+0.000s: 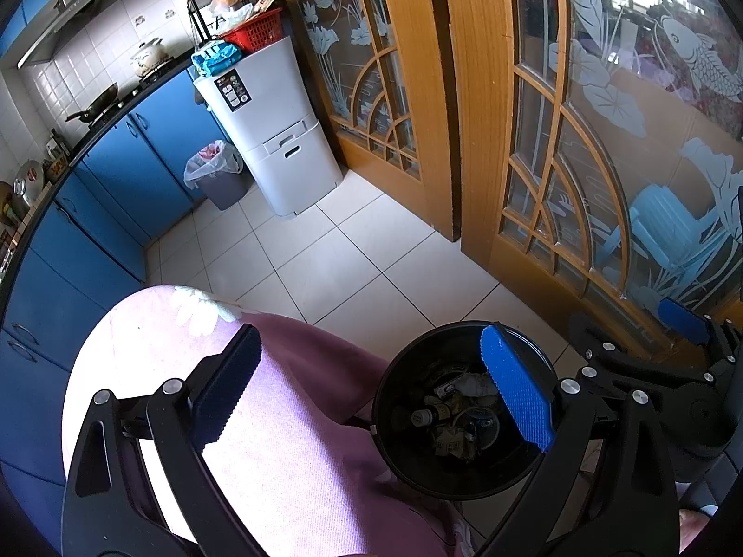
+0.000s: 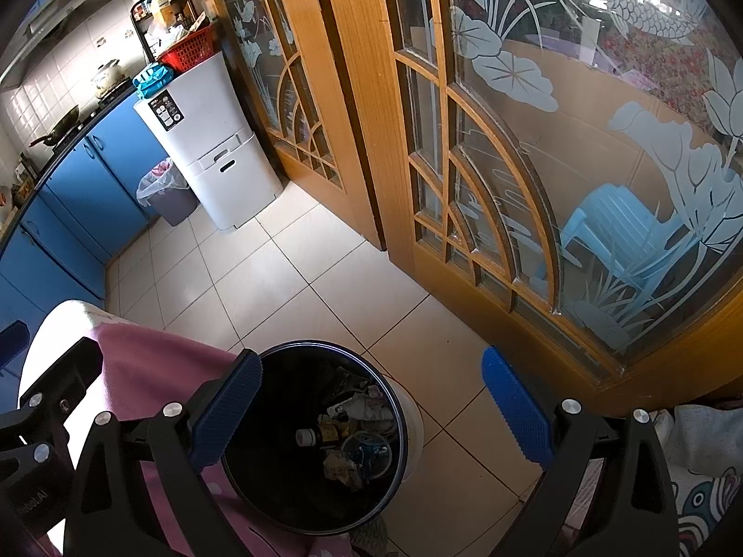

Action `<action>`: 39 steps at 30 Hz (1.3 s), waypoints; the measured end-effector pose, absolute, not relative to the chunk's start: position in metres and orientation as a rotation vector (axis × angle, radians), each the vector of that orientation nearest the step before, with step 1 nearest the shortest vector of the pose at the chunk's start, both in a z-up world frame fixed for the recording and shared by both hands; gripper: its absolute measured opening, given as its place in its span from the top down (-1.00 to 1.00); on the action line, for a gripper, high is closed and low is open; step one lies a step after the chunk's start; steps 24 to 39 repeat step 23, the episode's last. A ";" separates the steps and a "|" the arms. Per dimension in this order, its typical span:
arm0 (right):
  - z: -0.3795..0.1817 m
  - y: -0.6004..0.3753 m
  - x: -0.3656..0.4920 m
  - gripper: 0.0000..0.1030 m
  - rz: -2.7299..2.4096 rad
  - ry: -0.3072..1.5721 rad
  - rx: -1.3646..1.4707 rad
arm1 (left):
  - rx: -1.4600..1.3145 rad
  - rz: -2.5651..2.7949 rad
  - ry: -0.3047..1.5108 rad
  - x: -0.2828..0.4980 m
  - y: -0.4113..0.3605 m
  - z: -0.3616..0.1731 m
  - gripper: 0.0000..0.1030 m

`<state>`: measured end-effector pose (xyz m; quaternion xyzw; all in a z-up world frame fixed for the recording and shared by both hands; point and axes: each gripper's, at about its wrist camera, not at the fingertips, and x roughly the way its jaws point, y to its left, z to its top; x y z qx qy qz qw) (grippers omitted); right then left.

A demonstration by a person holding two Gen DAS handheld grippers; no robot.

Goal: Collect trash

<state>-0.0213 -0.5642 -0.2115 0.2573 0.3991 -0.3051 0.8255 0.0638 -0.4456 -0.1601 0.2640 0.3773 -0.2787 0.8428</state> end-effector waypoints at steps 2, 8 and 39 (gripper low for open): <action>-0.212 -0.564 -0.022 -0.81 -0.651 0.848 0.550 | 0.555 -0.591 0.801 0.064 -0.446 -0.160 -0.83; -0.213 -0.564 -0.023 -0.81 -0.652 0.849 0.552 | 0.555 -0.590 0.801 0.064 -0.447 -0.160 -0.83; -0.211 -0.565 -0.023 -0.81 -0.647 0.848 0.552 | 0.549 -0.593 0.808 0.064 -0.451 -0.163 -0.83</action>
